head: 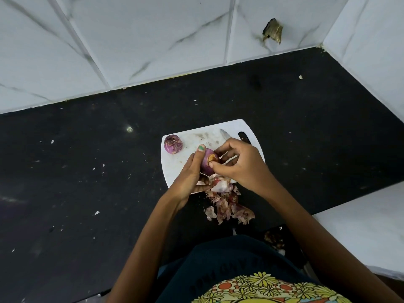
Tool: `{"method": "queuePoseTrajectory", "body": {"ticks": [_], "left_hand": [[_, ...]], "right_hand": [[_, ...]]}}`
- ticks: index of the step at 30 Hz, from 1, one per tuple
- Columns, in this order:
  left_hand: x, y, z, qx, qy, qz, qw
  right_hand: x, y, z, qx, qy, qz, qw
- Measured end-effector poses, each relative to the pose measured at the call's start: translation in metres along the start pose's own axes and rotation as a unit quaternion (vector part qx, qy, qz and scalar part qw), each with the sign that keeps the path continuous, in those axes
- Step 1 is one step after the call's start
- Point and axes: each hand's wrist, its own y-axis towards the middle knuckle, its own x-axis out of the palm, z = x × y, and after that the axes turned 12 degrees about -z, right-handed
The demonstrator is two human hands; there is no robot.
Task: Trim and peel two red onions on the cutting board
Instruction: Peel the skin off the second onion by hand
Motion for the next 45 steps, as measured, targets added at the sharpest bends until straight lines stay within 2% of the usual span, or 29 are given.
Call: {"method": "queuePoseTrajectory", "body": {"ticks": [7,11,15,22,35,45], "left_hand": [[0.002,-0.003,-0.001,0.013,-0.005,0.016,1.0],[0.004,-0.003,0.001,0.017,-0.087,0.02,0.996],[0.006,-0.003,0.001,0.037,-0.147,0.018,0.988],[0.011,-0.003,-0.002,0.064,-0.14,0.019,0.988],[0.017,-0.005,-0.01,0.094,-0.104,0.032,0.99],[0.024,-0.003,-0.013,0.1,-0.109,0.041,0.988]], "right_hand": [[0.0,0.001,0.0,0.002,0.002,0.008,1.0],[0.006,-0.002,0.001,-0.052,-0.025,0.073,0.996],[0.018,-0.006,0.001,-0.142,-0.112,0.087,0.98],[0.025,-0.008,-0.001,-0.174,-0.173,0.137,0.96],[0.025,-0.009,-0.001,-0.146,-0.148,0.121,0.971],[0.029,-0.014,0.005,-0.095,-0.172,0.069,0.978]]}}
